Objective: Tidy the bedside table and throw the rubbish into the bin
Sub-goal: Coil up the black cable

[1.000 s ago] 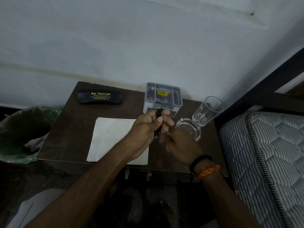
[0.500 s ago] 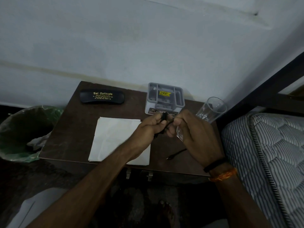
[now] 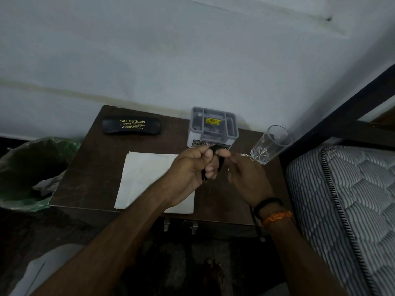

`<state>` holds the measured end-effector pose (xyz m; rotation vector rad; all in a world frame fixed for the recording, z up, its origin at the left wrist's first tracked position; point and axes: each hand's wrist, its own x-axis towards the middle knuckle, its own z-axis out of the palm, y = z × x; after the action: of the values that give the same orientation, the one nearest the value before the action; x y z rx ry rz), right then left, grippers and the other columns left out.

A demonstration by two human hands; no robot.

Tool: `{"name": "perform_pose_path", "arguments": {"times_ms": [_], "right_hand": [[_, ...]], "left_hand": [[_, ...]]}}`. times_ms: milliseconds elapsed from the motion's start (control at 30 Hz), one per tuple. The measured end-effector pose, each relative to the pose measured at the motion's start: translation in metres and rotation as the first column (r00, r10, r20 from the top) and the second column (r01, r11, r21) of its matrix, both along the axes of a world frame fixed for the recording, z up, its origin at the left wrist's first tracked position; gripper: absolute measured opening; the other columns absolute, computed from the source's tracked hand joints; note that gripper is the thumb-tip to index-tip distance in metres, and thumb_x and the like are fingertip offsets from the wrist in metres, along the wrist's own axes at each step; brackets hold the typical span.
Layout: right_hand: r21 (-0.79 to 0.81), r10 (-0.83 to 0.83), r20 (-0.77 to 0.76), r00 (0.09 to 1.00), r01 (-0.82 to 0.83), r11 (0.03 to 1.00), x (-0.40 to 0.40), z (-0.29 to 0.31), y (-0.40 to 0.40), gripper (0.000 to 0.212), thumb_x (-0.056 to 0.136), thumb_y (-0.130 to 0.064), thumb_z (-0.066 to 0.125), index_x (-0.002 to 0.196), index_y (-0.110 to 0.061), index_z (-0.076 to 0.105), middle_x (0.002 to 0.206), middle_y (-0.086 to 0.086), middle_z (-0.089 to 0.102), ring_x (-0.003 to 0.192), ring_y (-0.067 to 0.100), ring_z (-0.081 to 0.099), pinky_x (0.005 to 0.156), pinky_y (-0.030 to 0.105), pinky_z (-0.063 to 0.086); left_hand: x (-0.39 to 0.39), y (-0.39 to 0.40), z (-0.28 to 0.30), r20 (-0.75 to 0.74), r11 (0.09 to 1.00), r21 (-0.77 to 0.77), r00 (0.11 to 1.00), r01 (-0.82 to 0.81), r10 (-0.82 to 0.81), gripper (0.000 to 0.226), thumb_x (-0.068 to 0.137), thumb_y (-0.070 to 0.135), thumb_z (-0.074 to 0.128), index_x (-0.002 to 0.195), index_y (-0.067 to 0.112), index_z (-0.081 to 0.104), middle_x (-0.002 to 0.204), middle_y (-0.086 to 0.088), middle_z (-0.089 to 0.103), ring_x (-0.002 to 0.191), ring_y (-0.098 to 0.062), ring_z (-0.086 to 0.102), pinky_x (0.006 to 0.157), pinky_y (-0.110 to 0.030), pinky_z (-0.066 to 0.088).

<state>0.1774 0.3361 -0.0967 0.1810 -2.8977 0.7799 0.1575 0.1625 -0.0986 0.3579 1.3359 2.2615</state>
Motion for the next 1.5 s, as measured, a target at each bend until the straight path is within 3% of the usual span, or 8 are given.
{"name": "perform_pose_path", "arguments": {"times_ms": [100, 267, 600, 733, 900, 1033, 1267, 1500], "right_hand": [[0.015, 0.044, 0.145, 0.988, -0.046, 0.999, 0.004, -0.001, -0.009, 0.018, 0.092, -0.008, 0.051, 0.083, -0.022, 0.056, 0.070, -0.008, 0.056, 0.071, 0.020, 0.057, 0.068, 0.035, 0.044], [0.122, 0.131, 0.252, 0.959, -0.166, 0.979, 0.013, 0.000, -0.029, 0.022, 0.091, -0.029, 0.040, 0.084, -0.021, 0.060, 0.083, 0.000, 0.068, 0.080, 0.022, 0.064, 0.076, 0.043, 0.051], [0.173, 0.301, 0.118, 0.946, -0.319, 0.932, 0.025, 0.027, -0.031, 0.020, 0.096, -0.018, 0.052, 0.115, -0.016, 0.056, 0.083, 0.002, 0.067, 0.065, 0.016, 0.056, 0.060, 0.037, 0.050], [0.173, 0.284, -0.029, 0.958, -0.275, 0.946, 0.019, 0.031, -0.024, 0.017, 0.095, -0.017, 0.052, 0.107, -0.016, 0.064, 0.090, -0.002, 0.066, 0.072, 0.013, 0.058, 0.063, 0.032, 0.049], [0.200, 0.235, -0.110, 0.966, -0.211, 0.957, 0.016, 0.031, -0.017, 0.009, 0.088, -0.016, 0.059, 0.086, -0.017, 0.068, 0.090, 0.001, 0.062, 0.078, 0.018, 0.061, 0.068, 0.030, 0.050], [0.119, 0.190, -0.159, 0.969, -0.172, 0.978, 0.014, 0.030, -0.017, 0.007, 0.087, -0.007, 0.067, 0.093, -0.010, 0.065, 0.103, 0.005, 0.055, 0.086, 0.014, 0.056, 0.072, 0.014, 0.039], [-0.242, 0.197, 0.071, 0.978, -0.174, 0.955, 0.014, 0.025, -0.019, 0.011, 0.093, -0.013, 0.062, 0.088, -0.017, 0.052, 0.073, -0.005, 0.063, 0.071, 0.008, 0.062, 0.065, 0.018, 0.046], [-0.248, 0.142, 0.097, 0.985, -0.115, 0.962, 0.010, 0.018, -0.016, 0.011, 0.092, -0.012, 0.062, 0.086, -0.013, 0.053, 0.076, -0.005, 0.063, 0.072, 0.004, 0.058, 0.062, 0.010, 0.040]], "left_hand": [[-0.003, 0.001, 0.000, 0.055, 0.997, 0.026, 0.996, -0.069, 0.068, 0.035, 0.104, 0.007, 0.032, 0.123, -0.012, 0.055, 0.063, -0.001, 0.042, 0.056, -0.009, 0.042, 0.060, -0.023, 0.043], [-0.007, 0.000, -0.004, 0.076, 0.983, 0.020, 0.981, -0.183, 0.181, 0.029, 0.102, 0.004, 0.036, 0.120, -0.006, 0.056, 0.068, -0.002, 0.053, 0.060, -0.010, 0.051, 0.058, -0.021, 0.050], [-0.007, 0.000, -0.016, -0.217, 0.880, -0.413, 0.964, -0.234, 0.154, 0.025, 0.104, 0.014, 0.041, 0.123, 0.006, 0.055, 0.087, 0.004, 0.066, 0.084, -0.012, 0.063, 0.080, -0.025, 0.050], [-0.006, 0.001, -0.019, -0.173, 0.868, -0.472, 0.981, -0.157, 0.083, 0.023, 0.103, 0.023, 0.046, 0.115, 0.016, 0.063, 0.108, -0.007, 0.067, 0.107, -0.022, 0.063, 0.096, -0.039, 0.048], [-0.002, 0.004, -0.011, -0.247, 0.871, -0.475, 0.969, -0.126, 0.006, 0.035, 0.105, 0.019, 0.038, 0.090, -0.005, 0.059, 0.077, -0.013, 0.063, 0.070, -0.009, 0.062, 0.067, -0.021, 0.046], [-0.002, 0.006, -0.004, -0.130, 0.894, -0.445, 0.991, -0.051, -0.008, 0.048, 0.106, 0.019, 0.031, 0.064, 0.008, 0.053, 0.049, 0.001, 0.054, 0.041, -0.003, 0.047, 0.045, -0.014, 0.036], [0.000, -0.003, -0.001, -0.106, 0.891, -0.452, 0.989, 0.047, -0.106, 0.054, 0.104, 0.021, 0.028, 0.067, 0.012, 0.067, 0.051, -0.010, 0.048, 0.045, -0.011, 0.042, 0.047, -0.020, 0.034], [0.000, 0.000, -0.007, -0.164, 0.826, -0.558, 0.986, -0.078, -0.018, 0.039, 0.103, 0.032, 0.043, 0.078, 0.008, 0.060, 0.054, -0.005, 0.057, 0.045, -0.008, 0.048, 0.051, -0.023, 0.037]]}}
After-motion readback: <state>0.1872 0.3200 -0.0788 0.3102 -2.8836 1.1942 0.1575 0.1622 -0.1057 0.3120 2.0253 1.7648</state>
